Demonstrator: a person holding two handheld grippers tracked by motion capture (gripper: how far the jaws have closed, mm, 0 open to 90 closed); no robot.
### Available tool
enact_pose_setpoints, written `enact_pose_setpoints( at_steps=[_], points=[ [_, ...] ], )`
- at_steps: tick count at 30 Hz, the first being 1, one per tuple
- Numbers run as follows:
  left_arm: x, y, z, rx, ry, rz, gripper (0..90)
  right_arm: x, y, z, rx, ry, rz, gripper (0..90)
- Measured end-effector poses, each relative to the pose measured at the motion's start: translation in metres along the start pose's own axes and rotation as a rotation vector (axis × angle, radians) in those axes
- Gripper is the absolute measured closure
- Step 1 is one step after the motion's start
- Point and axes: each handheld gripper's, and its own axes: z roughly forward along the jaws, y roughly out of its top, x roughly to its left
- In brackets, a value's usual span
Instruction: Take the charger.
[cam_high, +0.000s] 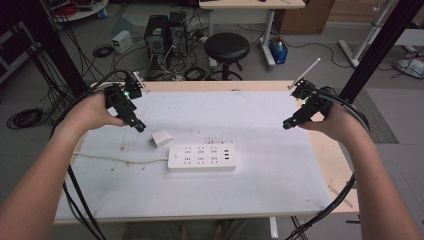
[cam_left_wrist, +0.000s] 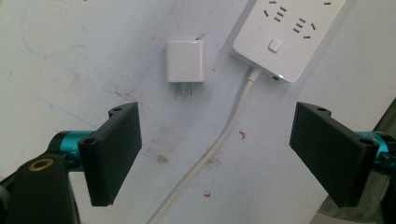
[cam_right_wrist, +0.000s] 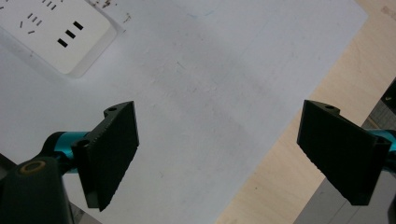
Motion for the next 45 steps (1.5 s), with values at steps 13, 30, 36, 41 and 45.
enact_pose_setpoints(
  at_steps=[13, 30, 36, 41, 45],
  points=[
    [0.008, 0.010, 0.025, 0.008, -0.032, -0.043, 16.8, 0.000, 0.004, 0.003, 0.001, 0.001, -0.006, 12.2],
    [0.023, 0.021, 0.100, 0.112, -0.056, -0.041, 16.9, -0.003, -0.001, 0.011, 0.016, 0.010, -0.002, 12.2],
    [0.026, 0.024, 0.122, 0.148, -0.049, -0.045, 16.9, -0.003, -0.003, 0.013, 0.013, 0.012, -0.001, 12.2],
    [0.026, 0.024, 0.134, 0.165, -0.046, -0.053, 17.2, -0.004, -0.004, 0.015, 0.017, 0.014, -0.002, 12.2],
    [0.027, 0.025, 0.143, 0.179, -0.037, -0.051, 18.4, -0.004, -0.004, 0.017, 0.022, 0.015, -0.003, 12.2]
  ],
)
